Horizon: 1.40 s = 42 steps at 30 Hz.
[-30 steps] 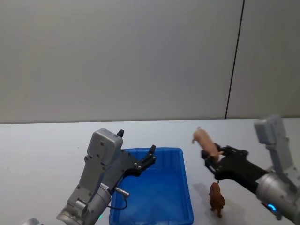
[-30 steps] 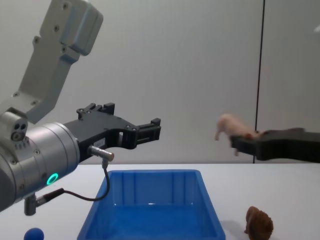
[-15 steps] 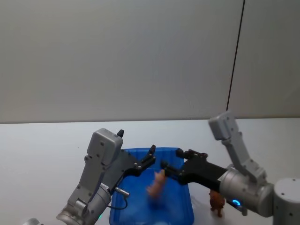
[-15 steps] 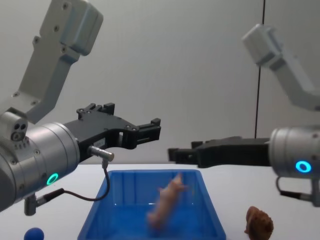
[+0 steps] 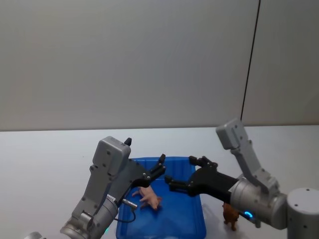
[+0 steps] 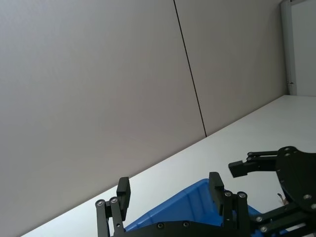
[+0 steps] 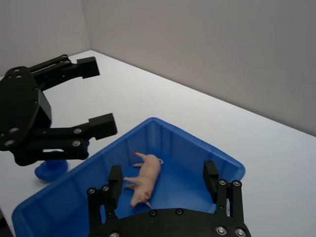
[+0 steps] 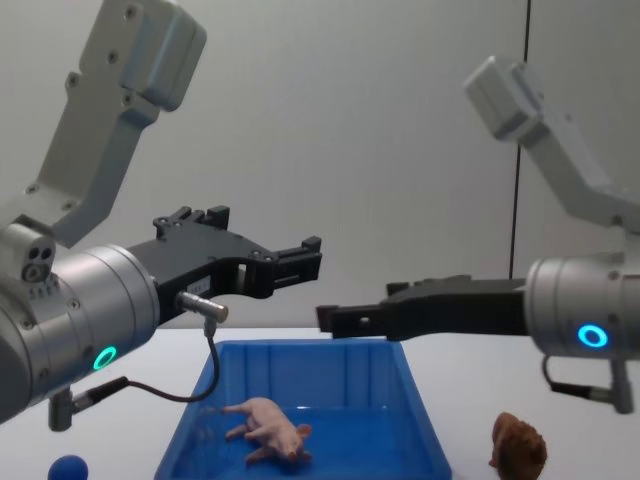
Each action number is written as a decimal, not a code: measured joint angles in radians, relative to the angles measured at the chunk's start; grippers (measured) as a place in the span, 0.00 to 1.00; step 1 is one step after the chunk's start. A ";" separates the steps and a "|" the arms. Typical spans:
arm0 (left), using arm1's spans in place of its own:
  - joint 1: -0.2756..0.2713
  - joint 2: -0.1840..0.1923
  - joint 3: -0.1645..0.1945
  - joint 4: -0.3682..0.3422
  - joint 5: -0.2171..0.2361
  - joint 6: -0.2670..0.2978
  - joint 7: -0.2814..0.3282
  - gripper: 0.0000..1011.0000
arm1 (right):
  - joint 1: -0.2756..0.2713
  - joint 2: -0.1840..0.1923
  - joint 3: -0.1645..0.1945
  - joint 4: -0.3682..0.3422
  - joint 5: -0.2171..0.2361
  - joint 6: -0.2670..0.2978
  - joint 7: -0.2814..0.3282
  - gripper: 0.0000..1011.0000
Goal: Pick up the two dolls from the table and place them into the box.
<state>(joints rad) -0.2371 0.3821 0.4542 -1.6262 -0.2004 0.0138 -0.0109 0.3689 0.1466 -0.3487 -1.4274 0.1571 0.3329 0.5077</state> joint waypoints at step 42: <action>0.000 0.000 0.000 0.000 0.000 0.000 0.000 0.99 | -0.206 0.161 0.062 -0.080 0.044 -0.032 -0.145 0.99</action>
<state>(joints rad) -0.2371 0.3821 0.4542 -1.6262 -0.2004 0.0139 -0.0109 0.1626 0.3071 -0.2869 -1.5072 0.2011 0.3010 0.3626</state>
